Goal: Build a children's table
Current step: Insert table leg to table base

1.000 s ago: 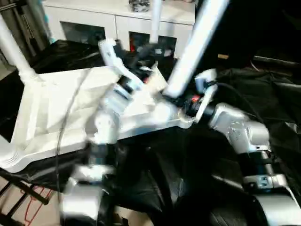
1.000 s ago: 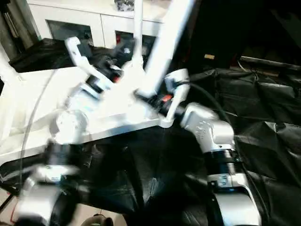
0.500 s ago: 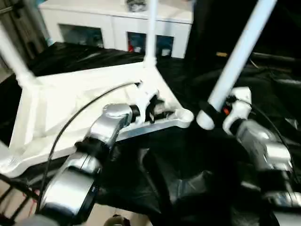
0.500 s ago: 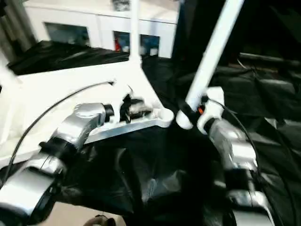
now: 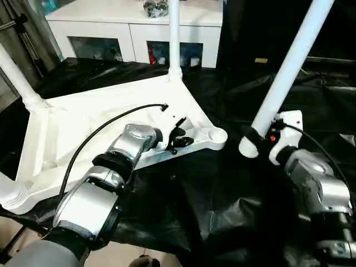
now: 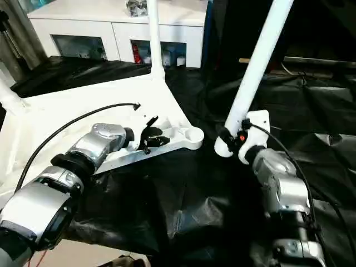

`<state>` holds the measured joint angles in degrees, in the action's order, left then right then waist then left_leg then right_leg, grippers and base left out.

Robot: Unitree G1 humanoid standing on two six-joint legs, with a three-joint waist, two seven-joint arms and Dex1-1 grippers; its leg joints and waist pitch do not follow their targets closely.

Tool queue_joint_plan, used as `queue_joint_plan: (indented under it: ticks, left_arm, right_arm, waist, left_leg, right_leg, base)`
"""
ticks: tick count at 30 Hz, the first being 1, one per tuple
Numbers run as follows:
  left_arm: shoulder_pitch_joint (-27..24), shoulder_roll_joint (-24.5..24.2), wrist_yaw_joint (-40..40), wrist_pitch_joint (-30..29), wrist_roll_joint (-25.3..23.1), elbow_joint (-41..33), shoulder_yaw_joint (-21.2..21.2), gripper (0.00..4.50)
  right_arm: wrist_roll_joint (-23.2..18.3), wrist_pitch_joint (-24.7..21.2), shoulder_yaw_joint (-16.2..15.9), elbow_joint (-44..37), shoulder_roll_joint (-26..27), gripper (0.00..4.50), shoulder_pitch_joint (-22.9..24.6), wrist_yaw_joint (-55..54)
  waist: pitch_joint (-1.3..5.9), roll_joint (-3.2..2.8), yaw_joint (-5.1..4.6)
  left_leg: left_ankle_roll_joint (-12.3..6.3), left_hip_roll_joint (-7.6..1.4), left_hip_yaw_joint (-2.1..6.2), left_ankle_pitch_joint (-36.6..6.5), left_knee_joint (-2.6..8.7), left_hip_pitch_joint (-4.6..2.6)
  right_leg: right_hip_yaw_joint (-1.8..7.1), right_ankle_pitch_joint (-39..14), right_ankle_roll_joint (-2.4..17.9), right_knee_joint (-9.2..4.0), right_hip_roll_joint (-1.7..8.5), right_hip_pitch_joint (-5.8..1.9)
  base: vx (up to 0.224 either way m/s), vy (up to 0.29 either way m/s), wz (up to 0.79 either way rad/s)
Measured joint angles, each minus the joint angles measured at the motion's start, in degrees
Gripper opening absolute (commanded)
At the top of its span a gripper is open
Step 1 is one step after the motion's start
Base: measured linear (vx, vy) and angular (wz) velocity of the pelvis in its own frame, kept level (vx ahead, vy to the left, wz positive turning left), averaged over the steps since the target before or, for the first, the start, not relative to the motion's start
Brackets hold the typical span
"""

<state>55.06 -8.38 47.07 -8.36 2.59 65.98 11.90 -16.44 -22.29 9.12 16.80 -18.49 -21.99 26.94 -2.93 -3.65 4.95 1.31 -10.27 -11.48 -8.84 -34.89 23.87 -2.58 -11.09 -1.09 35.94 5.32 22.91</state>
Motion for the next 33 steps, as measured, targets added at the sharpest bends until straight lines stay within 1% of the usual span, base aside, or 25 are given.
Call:
queue_joint_plan:
  ticks: [1, 2, 4, 5, 8, 9, 10, 11, 13, 14, 15, 17, 19, 20, 23, 26, 30, 31, 32, 33]
  left_arm:
    - [0.00, 0.16, 0.74, 0.07, 0.25, 0.50, -0.44, 1.64]
    - [0.01, 0.33, 1.32, 0.11, 0.37, 1.00, -0.82, 1.64]
    - [0.01, 0.69, 1.39, 0.27, 0.62, 1.92, -1.32, 1.38]
    - [0.01, 0.94, 1.20, 0.57, 1.08, 2.49, -2.08, 1.35]
    - [0.02, 1.24, 0.40, 2.36, 0.93, 3.02, -2.44, 1.24]
    - [0.06, 1.19, -0.10, 2.97, 0.40, 3.08, -2.39, 1.42]
    - [0.15, 1.13, -0.38, 3.57, -0.15, 3.21, -2.20, 1.42]
    - [0.36, 1.13, -0.54, 4.07, -0.58, 3.57, -1.96, 1.63]
    - [0.67, 1.04, -1.08, 4.87, -1.51, 4.00, -1.75, 1.64]
    - [0.83, 1.00, -1.26, 5.28, -2.07, 4.14, -1.44, 1.75]
    - [0.98, 1.01, -1.20, 5.33, -2.31, 4.35, -1.42, 2.04]
    - [1.21, 1.01, -0.70, 5.09, -2.28, 4.84, -1.63, 2.04]
    - [1.24, 1.03, 0.08, 4.63, -2.29, 5.30, -1.89, 2.23]
    - [1.23, 1.05, 0.66, 4.43, -2.29, 5.83, -1.96, 2.44]
    - [1.22, 1.11, 0.88, 4.38, -2.31, 6.51, -2.13, 2.49]
    - [1.22, 1.13, 0.85, 4.40, -2.31, 6.56, -2.66, 2.66]
    - [1.22, 1.11, 0.06, 4.66, -3.46, 7.06, -2.73, 2.66]
    - [1.22, 1.09, -0.12, 4.67, -3.74, 7.24, -2.71, 2.50]
    - [1.22, 1.07, -0.25, 4.68, -4.01, 7.41, -2.71, 2.50]
    - [1.22, 1.07, -0.21, 4.67, -4.03, 7.41, -2.72, 2.29]
  right_arm:
    - [0.00, -0.06, 0.00, -0.16, -0.09, 1.89, 0.03, -0.15]
    - [0.00, -0.08, 0.01, -0.54, -0.13, 1.89, 0.20, -0.18]
    - [0.00, -0.14, 0.01, -1.00, -0.13, 1.89, 0.56, -0.18]
    - [0.00, -0.25, 0.01, -0.99, -0.13, 1.89, 0.69, -0.17]
    - [0.00, -0.84, 0.01, -1.00, -0.16, 1.89, 0.72, -0.16]
    - [0.00, -0.87, 0.01, -1.00, -0.20, 1.89, 0.72, -0.16]
    - [0.00, -0.89, 0.01, -1.00, -0.29, 1.89, 0.72, -0.16]
    - [0.00, -0.90, 0.01, -1.00, -0.43, 1.89, 0.72, -0.16]
    - [0.00, -0.95, 0.01, -1.00, -0.49, 1.89, 0.72, -0.17]
    - [0.00, -1.02, 0.01, -1.00, -0.49, 1.89, 0.72, -0.19]
    - [0.00, -1.06, 0.00, -1.00, -0.49, 1.89, 0.72, -0.19]
    - [0.00, -1.14, 0.00, -1.00, -0.49, 1.89, 0.72, -0.19]
    - [0.01, -1.19, 0.00, -1.00, -0.49, 1.89, 0.72, -0.20]
    - [0.02, -1.19, 0.00, -1.00, -0.49, 1.89, 0.72, -0.21]
    - [0.10, -1.19, -0.03, -1.00, -0.49, 1.89, 0.71, -0.22]
    - [0.15, -1.19, -0.09, -0.99, -0.49, 1.89, 0.69, -0.20]
    - [0.35, -1.19, -0.15, -0.95, -0.51, 1.89, 0.52, -0.16]
    - [0.39, -1.19, -0.18, -0.93, -0.52, 1.89, 0.43, -0.15]
    - [0.43, -1.19, -0.33, -0.93, -0.63, 1.89, 0.34, -0.12]
    - [0.48, -1.19, -0.50, -0.93, -0.71, 1.89, 0.31, -0.11]
  waist:
    - [0.00, 0.00, 0.02]
    - [0.00, 0.00, 0.02]
    - [0.00, 0.00, 0.02]
    - [0.00, 0.00, 0.02]
    - [-0.01, -0.01, 0.02]
    - [-0.01, -0.01, 0.01]
    - [-0.01, -0.03, 0.00]
    - [-0.01, -0.03, 0.00]
    - [-0.01, -0.06, -0.04]
    - [0.02, -0.10, -0.06]
    - [0.05, -0.16, -0.06]
    - [0.12, -0.28, -0.08]
    - [0.19, -0.38, -0.08]
    - [0.16, -0.47, -0.08]
    - [0.12, -0.53, -0.03]
    - [0.13, -0.55, -0.01]
    - [0.13, -0.55, -0.03]
    - [0.13, -0.55, -0.03]
    - [0.14, -0.56, -0.03]
    - [0.15, -0.58, -0.02]
  left_leg:
    - [0.00, 0.00, 0.00, 0.00, 0.00, 0.00]
    - [-0.01, 0.00, 0.00, 0.00, 0.00, 0.00]
    - [-0.01, 0.00, 0.00, 0.00, 0.00, 0.00]
    - [-0.01, 0.00, 0.00, 0.00, 0.00, 0.01]
    - [-0.01, 0.00, 0.00, 0.00, 0.00, 0.01]
    - [-0.01, 0.00, 0.00, 0.00, 0.00, 0.01]
    - [-0.01, 0.00, 0.00, 0.00, 0.01, 0.00]
    - [-0.01, 0.00, 0.00, 0.00, 0.01, 0.00]
    - [-0.01, 0.00, 0.00, 0.00, 0.02, -0.01]
    - [-0.01, 0.00, 0.00, 0.00, 0.02, -0.02]
    - [-0.01, 0.00, 0.00, 0.00, 0.02, -0.02]
    - [0.00, 0.01, 0.00, 0.00, 0.03, -0.02]
    - [-0.01, 0.01, 0.00, 0.00, 0.05, -0.02]
    - [-0.01, 0.01, 0.00, 0.00, 0.07, 0.00]
    - [-0.01, 0.02, 0.00, 0.00, 0.10, 0.02]
    - [-0.01, 0.02, 0.00, 0.00, 0.15, 0.05]
    - [-0.03, 0.04, 0.00, -0.02, 0.18, 0.09]
    - [-0.04, 0.04, 0.00, -0.02, 0.20, 0.09]
    - [-0.04, 0.05, 0.00, -0.02, 0.24, 0.10]
    - [-0.04, 0.05, 0.00, -0.02, 0.28, 0.09]
  right_leg:
    - [0.00, 0.00, 0.00, -0.01, 0.00, 0.00]
    - [-0.01, 0.00, 0.00, -0.01, 0.00, -0.01]
    - [-0.01, 0.00, 0.01, -0.02, 0.00, -0.02]
    - [-0.01, 0.01, 0.01, -0.02, 0.01, -0.01]
    - [-0.01, 0.03, 0.04, -0.02, 0.01, -0.01]
    - [-0.01, 0.03, 0.05, -0.02, 0.01, -0.01]
    - [-0.01, 0.03, 0.05, -0.02, 0.01, -0.01]
    - [-0.01, 0.03, 0.05, -0.02, 0.01, -0.01]
    - [-0.01, 0.03, 0.05, -0.02, 0.01, -0.01]
    - [-0.01, 0.03, 0.05, -0.02, 0.01, -0.02]
    - [-0.01, 0.03, 0.05, -0.03, 0.01, -0.02]
    - [0.00, 0.03, 0.05, -0.04, 0.01, -0.02]
    - [-0.01, 0.03, 0.05, -0.07, 0.01, -0.02]
    - [-0.01, 0.03, 0.05, -0.09, 0.01, -0.01]
    - [-0.02, 0.03, 0.05, -0.13, 0.01, 0.00]
    - [-0.02, 0.03, 0.05, -0.23, 0.01, 0.00]
    - [-0.02, 0.03, 0.05, -0.34, 0.01, 0.00]
    - [-0.02, 0.03, 0.05, -0.37, 0.01, 0.00]
    - [-0.03, 0.03, 0.05, -0.43, 0.01, 0.00]
    - [-0.03, 0.04, 0.06, -0.49, 0.01, -0.02]
  base:
    - [0.000, 0.000, 0.00]
    - [0.000, 0.000, 0.00]
    - [0.000, 0.000, 0.00]
    - [0.000, 0.000, 0.00]
    - [0.000, 0.000, 0.00]
    - [0.000, 0.000, 0.00]
    - [0.000, 0.000, 0.00]
    - [0.000, 0.000, 0.00]
    - [0.000, 0.000, 0.00]
    - [0.000, 0.000, 0.00]
    - [0.000, 0.000, 0.00]
    - [0.000, 0.000, 0.00]
    - [0.000, 0.000, 0.00]
    - [0.000, 0.000, 0.00]
    - [0.000, 0.000, 0.00]
    - [0.000, 0.000, 0.00]
    - [0.000, 0.000, 0.00]
    - [0.000, 0.000, 0.00]
    - [0.000, 0.000, 0.00]
    - [0.000, 0.000, 0.00]
